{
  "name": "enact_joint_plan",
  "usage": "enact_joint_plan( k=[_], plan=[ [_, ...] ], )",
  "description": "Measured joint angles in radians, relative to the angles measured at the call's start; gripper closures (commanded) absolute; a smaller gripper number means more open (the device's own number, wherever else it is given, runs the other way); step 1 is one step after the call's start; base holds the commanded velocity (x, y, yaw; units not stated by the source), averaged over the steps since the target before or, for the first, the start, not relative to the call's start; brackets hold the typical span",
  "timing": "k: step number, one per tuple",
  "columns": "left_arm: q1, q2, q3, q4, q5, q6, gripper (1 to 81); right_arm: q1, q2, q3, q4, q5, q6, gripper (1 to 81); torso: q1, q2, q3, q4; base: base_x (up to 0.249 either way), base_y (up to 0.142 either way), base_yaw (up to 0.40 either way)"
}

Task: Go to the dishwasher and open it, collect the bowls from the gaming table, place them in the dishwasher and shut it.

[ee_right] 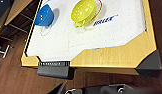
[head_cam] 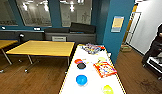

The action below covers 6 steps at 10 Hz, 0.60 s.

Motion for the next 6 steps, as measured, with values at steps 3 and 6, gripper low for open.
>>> enact_joint_plan(
  k=[3,6],
  plan=[
    [0.000,0.000,0.000,0.000,0.000,0.000,1.0,0.138,-0.028,-0.016,0.237,-0.119,0.004,1.0,0.000,0.000,0.000,0.000,0.000,0.000,0.000],
    [0.000,0.000,-0.001,0.000,-0.003,0.000,1.0,0.229,-0.052,-0.098,0.398,-0.139,0.005,1.0,0.000,0.000,-0.035,0.000,0.000,0.000,0.000]
  ],
)
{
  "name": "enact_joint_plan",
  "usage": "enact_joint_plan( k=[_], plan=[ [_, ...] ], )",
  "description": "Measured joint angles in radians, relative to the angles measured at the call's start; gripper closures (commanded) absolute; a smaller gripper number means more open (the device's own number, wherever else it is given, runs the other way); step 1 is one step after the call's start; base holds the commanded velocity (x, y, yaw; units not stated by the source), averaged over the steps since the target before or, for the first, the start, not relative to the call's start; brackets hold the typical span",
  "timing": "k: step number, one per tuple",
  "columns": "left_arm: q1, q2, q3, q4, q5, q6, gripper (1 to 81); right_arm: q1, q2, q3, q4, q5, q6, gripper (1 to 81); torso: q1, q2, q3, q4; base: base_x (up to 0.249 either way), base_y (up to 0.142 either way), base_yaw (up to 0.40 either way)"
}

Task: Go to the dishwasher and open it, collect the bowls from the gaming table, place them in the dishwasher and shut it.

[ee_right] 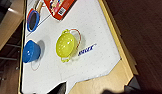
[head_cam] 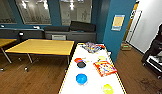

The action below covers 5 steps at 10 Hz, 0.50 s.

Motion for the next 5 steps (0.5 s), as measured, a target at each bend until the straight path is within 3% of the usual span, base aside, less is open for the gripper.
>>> enact_joint_plan(
  k=[3,5],
  plan=[
    [-0.013,-0.001,-0.001,0.000,-0.001,0.000,1.0,0.069,0.014,-0.016,0.031,-0.037,0.002,1.0,0.001,0.001,-0.100,0.000,0.000,0.000,0.000],
    [-0.022,-0.003,-0.002,0.000,-0.005,0.000,1.0,0.122,0.024,-0.034,0.035,-0.052,0.012,1.0,0.001,0.001,-0.120,0.000,0.000,0.000,0.000]
  ],
)
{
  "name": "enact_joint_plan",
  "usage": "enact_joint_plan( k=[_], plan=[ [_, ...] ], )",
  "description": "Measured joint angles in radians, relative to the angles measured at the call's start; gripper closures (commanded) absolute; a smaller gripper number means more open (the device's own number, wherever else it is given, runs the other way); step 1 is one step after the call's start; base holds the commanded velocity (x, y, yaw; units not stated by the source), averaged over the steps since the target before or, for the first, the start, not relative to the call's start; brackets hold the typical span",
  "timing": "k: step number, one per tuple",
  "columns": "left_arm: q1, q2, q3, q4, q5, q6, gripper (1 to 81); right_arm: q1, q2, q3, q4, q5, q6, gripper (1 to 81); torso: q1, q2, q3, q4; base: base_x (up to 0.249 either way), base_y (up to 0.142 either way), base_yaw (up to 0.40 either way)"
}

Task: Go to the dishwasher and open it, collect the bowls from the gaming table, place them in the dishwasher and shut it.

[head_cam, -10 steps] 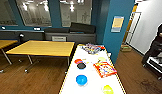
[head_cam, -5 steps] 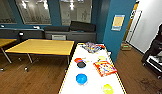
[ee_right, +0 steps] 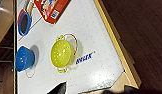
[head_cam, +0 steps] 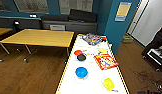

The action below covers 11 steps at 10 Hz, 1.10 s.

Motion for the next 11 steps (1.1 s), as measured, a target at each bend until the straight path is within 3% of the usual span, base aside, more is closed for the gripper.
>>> enact_joint_plan(
  k=[3,8,10,11],
  plan=[
    [-0.002,0.000,0.000,-0.001,-0.001,0.000,1.0,0.049,0.064,-0.064,0.002,-0.030,0.026,1.0,0.000,0.000,0.000,0.000,0.000,0.000,0.000],
    [-0.003,-0.006,-0.002,-0.015,0.000,0.000,1.0,0.114,0.229,-0.254,0.002,-0.069,0.127,1.0,0.001,0.000,0.000,0.000,0.000,0.000,0.000],
    [-0.003,-0.008,-0.002,-0.015,0.000,0.000,1.0,0.114,0.259,-0.337,0.002,-0.085,0.186,1.0,0.001,0.001,0.000,0.000,0.000,0.000,0.000],
    [-0.004,-0.008,-0.002,-0.015,0.000,0.000,1.0,0.115,0.265,-0.366,0.002,-0.086,0.250,1.0,0.001,0.001,-0.001,0.000,0.000,0.000,0.000]
  ],
)
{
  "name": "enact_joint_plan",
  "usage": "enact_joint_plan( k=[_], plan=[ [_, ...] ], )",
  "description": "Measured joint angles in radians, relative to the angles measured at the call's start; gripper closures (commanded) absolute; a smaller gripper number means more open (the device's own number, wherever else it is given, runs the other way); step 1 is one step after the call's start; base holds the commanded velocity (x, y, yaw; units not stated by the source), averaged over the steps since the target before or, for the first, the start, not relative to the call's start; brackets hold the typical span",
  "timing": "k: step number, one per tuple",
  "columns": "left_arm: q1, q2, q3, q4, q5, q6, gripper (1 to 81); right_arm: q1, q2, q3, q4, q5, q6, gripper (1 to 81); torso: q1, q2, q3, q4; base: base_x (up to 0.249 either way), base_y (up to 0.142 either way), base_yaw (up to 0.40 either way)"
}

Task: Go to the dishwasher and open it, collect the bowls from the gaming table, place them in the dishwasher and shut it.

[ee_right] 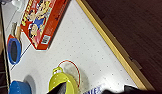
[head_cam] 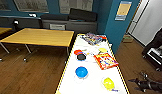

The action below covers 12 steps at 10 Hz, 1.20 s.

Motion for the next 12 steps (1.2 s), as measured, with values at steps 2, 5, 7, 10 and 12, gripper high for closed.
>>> enact_joint_plan(
  k=[2,5,7,10,12],
  plan=[
    [-0.005,0.000,0.000,0.000,0.003,0.000,1.0,0.021,0.013,-0.033,-0.001,-0.006,0.050,1.0,0.000,0.000,0.000,0.000,0.000,0.000,0.000],
    [-0.009,-0.005,0.000,-0.001,0.004,0.000,1.0,0.032,0.104,-0.089,-0.002,-0.007,0.053,1.0,0.000,0.000,0.000,0.000,0.000,0.000,0.000],
    [-0.008,-0.006,-0.002,-0.001,0.005,0.000,1.0,0.021,0.153,-0.126,-0.003,-0.006,0.052,1.0,0.000,0.000,0.000,0.000,0.000,0.000,0.000],
    [-0.008,-0.007,-0.002,-0.002,0.005,0.000,1.0,-0.016,0.235,-0.176,-0.003,0.005,0.052,1.0,0.000,0.000,0.000,0.000,0.000,0.000,0.000],
    [-0.009,-0.011,-0.003,-0.003,0.005,0.000,1.0,-0.031,0.273,-0.203,-0.003,0.009,0.053,1.0,0.000,0.000,0.000,0.000,0.000,0.000,0.000]
  ],
)
